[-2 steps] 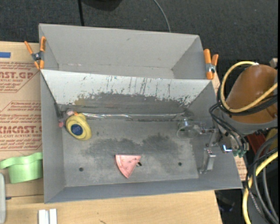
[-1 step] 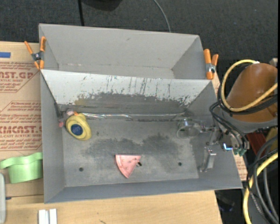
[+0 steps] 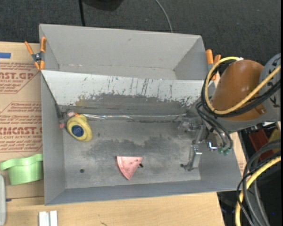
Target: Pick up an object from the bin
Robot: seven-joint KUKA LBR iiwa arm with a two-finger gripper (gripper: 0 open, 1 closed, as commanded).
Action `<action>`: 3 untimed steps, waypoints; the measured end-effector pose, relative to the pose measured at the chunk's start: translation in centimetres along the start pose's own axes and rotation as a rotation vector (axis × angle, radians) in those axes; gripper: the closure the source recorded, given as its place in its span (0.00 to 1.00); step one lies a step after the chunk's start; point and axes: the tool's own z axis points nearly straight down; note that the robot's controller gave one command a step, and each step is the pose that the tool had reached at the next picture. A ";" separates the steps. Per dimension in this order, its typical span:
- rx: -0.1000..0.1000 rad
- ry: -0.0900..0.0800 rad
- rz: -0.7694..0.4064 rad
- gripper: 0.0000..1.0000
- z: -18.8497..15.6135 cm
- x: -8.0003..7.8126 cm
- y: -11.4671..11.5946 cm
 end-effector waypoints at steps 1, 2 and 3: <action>-0.002 -0.001 -0.018 0.00 0.4 0.3 3.4; 0.001 -0.010 -0.029 0.00 4.4 0.1 6.5; -0.002 -0.001 -0.123 0.00 8.4 -0.7 9.9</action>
Offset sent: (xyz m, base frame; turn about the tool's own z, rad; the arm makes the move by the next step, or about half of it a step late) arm 0.0025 0.0961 -0.0808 -0.0468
